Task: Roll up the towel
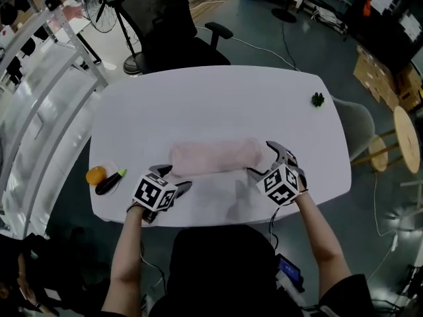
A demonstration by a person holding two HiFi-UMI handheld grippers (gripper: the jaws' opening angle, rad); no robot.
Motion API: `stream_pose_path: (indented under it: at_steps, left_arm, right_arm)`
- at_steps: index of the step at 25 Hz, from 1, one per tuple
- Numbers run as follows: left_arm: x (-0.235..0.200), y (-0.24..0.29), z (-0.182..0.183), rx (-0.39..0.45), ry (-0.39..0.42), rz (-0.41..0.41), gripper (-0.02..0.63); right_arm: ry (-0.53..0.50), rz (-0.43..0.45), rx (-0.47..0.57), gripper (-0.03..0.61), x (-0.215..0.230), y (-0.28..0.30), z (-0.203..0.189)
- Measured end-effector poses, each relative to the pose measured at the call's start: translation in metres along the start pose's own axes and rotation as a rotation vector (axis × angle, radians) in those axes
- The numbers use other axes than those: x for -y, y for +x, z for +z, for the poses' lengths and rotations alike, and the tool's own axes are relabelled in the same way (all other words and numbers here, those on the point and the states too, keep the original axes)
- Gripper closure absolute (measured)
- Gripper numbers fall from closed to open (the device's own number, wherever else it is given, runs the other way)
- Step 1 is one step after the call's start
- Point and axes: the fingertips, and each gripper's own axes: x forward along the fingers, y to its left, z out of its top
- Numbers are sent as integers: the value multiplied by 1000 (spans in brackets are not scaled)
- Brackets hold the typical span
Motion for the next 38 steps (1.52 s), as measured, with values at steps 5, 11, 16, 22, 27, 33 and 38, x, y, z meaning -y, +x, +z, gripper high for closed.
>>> stream_pose_path:
  at_steps: [5, 11, 16, 22, 27, 33, 38]
  left_arm:
    - [12, -44, 16, 177, -106, -32, 245]
    - [29, -85, 30, 370, -152, -49, 277]
    - [36, -113, 43, 522, -134, 4, 435]
    - [48, -134, 42, 633, -130, 58, 578]
    - [57, -140, 27, 649, -87, 84, 601]
    - [53, -156, 13, 668, -39, 134, 601]
    - [43, -165, 5, 667, -37, 152, 601]
  right_arm:
    - [394, 67, 194, 138, -19, -51, 48]
    - [595, 42, 333, 250, -47, -84, 73]
    - [633, -3, 408, 417, -62, -100, 90]
    - [601, -26, 420, 569, -84, -111, 100]
    - [597, -25, 469, 571, -98, -123, 102]
    - [626, -75, 471, 571, -109, -127, 87]
    - [637, -98, 464, 571, -112, -129, 80]
